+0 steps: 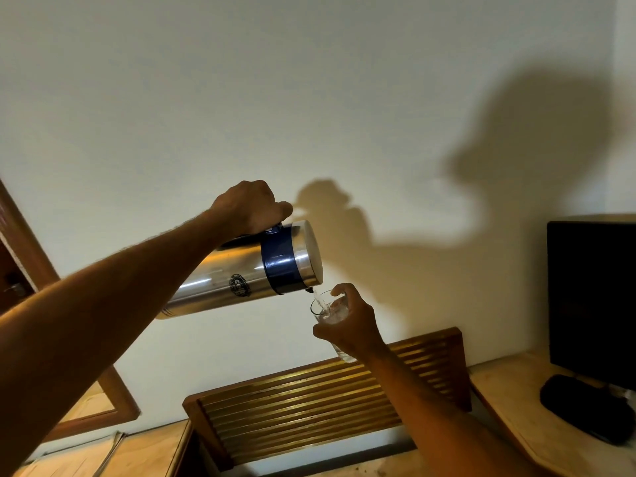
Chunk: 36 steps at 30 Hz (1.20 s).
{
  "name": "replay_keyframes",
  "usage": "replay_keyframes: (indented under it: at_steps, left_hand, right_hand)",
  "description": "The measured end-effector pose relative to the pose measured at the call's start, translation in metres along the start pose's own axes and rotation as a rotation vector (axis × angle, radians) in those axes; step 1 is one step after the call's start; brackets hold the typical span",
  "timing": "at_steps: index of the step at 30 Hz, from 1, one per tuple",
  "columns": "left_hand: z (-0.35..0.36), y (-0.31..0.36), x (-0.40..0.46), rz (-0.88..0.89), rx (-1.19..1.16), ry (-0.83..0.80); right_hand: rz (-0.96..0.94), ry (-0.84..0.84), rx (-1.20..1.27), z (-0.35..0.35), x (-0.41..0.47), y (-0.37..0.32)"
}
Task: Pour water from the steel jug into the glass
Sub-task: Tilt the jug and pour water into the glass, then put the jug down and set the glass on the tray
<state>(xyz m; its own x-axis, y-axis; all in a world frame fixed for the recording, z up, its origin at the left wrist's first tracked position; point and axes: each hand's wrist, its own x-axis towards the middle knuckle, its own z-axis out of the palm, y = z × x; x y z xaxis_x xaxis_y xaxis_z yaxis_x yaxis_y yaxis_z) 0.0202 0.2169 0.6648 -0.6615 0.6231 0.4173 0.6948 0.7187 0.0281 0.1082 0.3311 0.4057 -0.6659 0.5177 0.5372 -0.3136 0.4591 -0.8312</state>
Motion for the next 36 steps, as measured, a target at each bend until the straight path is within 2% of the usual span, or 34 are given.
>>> replay_keyframes:
  at_steps: [9, 17, 27, 32, 36]
  left_hand:
    - [0.0, -0.012, -0.002, -0.063, -0.177, 0.069]
    - [0.027, -0.04, -0.026, -0.339, -0.567, 0.183]
    - [0.121, -0.098, -0.083, -0.667, -1.053, 0.195]
    - [0.179, -0.118, -0.114, -0.804, -1.187, 0.233]
    - [0.25, -0.136, -0.15, -0.979, -1.178, 0.255]
  right_hand:
    - [0.058, 0.033, 0.105, 0.004, 0.002, -0.008]
    - [0.109, 0.069, 0.164, -0.004, 0.008, -0.008]
    - [0.111, 0.076, -0.044, 0.004, 0.006, 0.01]
    - [0.156, 0.008, -0.144, 0.02, -0.005, 0.039]
    - [0.284, -0.062, -0.226, 0.034, -0.035, 0.093]
